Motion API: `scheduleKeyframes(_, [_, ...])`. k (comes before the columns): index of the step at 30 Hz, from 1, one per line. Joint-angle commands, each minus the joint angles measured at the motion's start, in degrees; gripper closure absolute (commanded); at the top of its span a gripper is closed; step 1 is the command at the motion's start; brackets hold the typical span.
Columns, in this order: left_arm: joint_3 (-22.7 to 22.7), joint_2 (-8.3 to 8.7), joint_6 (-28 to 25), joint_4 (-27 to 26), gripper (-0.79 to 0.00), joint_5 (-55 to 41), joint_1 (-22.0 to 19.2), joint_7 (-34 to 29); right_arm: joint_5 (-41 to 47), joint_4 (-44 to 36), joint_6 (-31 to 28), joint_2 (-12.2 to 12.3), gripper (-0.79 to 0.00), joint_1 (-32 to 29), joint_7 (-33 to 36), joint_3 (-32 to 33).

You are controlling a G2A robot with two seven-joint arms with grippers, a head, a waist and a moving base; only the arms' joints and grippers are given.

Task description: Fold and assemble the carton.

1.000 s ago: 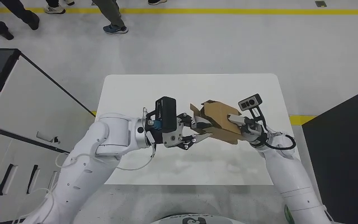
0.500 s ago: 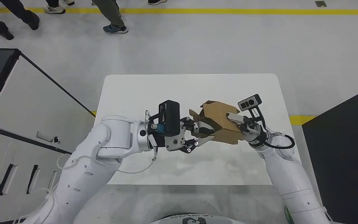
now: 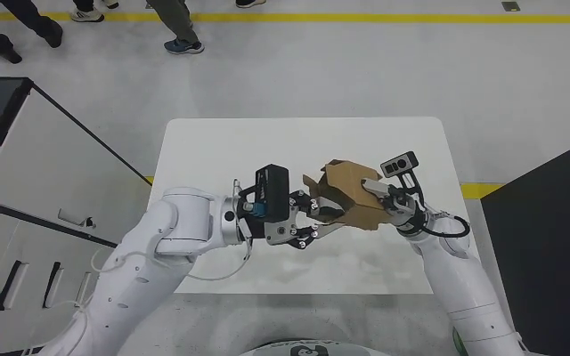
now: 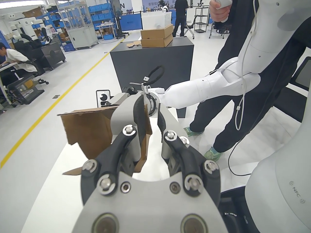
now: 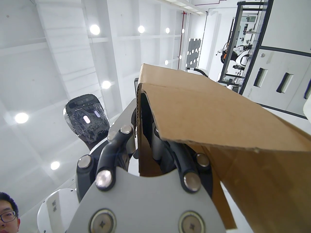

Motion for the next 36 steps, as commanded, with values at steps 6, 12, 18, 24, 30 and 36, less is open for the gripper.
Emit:
scheduleKeyframes(6, [0.8, 0.0, -0.3, 0.6, -0.142, -0.7, -0.5, -0.4, -0.3, -0.1, 0.3, 0.0, 0.0, 0.1, -0.3, -0.1])
scheduleKeyframes(12, [0.8, 0.09, -0.1, 0.7, -0.132, -1.0, -0.7, -1.0, -0.5, 0.0, 0.4, -0.1, 0.0, 0.3, -0.6, -0.5])
scheduleKeyframes(18, [0.7, 0.21, -0.3, 0.9, -0.111, -1.1, -0.8, -1.2, -0.5, 0.0, 0.2, -0.2, 0.0, 0.4, -0.7, -0.7])
scheduleKeyframes(24, [0.8, 0.33, -0.7, 1.1, -0.105, -1.3, -1.0, -1.5, -0.6, -0.1, 0.3, -0.2, 0.0, 0.4, -1.0, -0.7])
scheduleKeyframes(30, [1.0, 0.43, -1.2, 1.4, -0.185, -1.8, -1.2, -1.9, -0.7, -0.1, 0.1, -0.2, 0.0, 0.4, -1.2, -0.8])
scheduleKeyframes(36, [0.7, 0.47, -0.6, 1.7, -0.2, -2.3, -1.5, -1.2, -0.4, 0.0, 0.1, -0.2, 0.0, 0.6, -0.5, -0.8])
